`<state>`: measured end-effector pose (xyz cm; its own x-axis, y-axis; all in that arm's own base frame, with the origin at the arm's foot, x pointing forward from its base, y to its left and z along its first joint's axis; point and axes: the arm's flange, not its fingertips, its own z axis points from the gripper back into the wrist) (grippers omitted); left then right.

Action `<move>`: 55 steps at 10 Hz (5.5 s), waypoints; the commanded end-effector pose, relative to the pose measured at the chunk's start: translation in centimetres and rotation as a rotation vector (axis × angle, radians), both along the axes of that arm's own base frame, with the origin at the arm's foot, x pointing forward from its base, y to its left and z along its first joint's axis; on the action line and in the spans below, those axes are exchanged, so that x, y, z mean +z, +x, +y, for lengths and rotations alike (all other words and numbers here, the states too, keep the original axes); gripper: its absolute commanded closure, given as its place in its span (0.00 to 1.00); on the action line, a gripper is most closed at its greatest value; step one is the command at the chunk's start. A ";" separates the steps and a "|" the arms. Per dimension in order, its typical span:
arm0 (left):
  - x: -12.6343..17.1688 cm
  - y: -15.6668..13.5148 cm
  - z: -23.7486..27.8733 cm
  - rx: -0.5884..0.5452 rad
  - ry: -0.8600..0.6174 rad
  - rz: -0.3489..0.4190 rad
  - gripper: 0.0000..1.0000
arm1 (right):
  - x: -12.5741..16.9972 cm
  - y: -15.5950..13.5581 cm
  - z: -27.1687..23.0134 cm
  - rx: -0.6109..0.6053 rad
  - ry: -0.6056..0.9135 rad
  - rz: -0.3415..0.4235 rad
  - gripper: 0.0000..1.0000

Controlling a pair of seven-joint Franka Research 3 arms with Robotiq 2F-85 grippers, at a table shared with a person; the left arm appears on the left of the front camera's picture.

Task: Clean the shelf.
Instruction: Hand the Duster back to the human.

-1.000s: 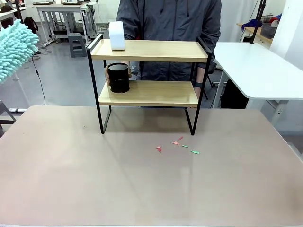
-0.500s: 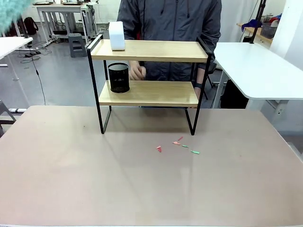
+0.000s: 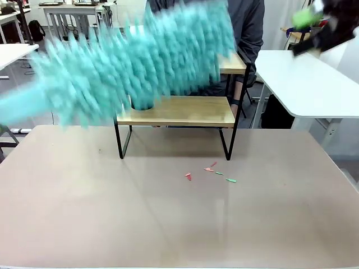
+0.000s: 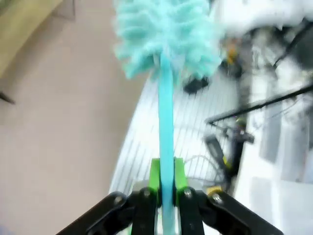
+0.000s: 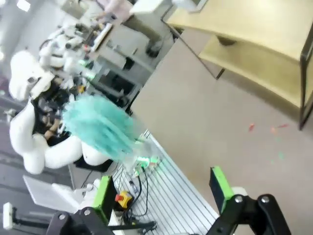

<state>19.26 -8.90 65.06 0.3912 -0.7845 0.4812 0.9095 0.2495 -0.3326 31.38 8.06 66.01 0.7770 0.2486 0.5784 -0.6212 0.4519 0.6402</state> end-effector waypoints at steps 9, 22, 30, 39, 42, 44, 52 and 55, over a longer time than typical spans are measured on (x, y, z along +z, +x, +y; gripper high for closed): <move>-2.4 6.2 -7.5 -0.212 0.236 0.115 0.87 | -2.1 8.1 10.4 0.437 -0.087 0.153 0.00; -4.8 12.6 -6.4 -0.156 -0.007 0.439 0.87 | -9.9 7.5 14.7 0.677 -0.159 0.371 0.52; -5.1 12.9 -6.1 -0.113 0.024 0.428 0.87 | -9.7 7.3 14.6 0.722 -0.174 0.376 1.00; -2.7 10.5 11.8 0.669 -0.330 0.181 0.00 | -4.6 5.4 3.2 0.464 0.019 0.274 1.00; -6.3 12.1 16.8 1.083 -0.585 0.107 0.00 | 0.3 0.5 -6.7 0.033 0.410 0.055 1.00; -8.6 14.5 17.3 1.219 -0.624 0.064 0.00 | -1.5 -1.3 -11.9 -0.367 0.590 0.092 1.00; -9.2 14.1 19.5 1.242 -0.623 0.110 0.00 | -15.1 2.3 -18.9 -0.914 0.413 0.470 1.00; -9.2 14.1 19.5 1.242 -0.623 0.110 0.00 | -15.1 2.3 -18.9 -0.914 0.413 0.470 1.00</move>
<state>33.66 10.61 55.83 0.7146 0.4310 0.5509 0.1715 0.6556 -0.7354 33.96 -10.71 50.72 0.7246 -0.6868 0.0576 0.2071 0.2967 0.9322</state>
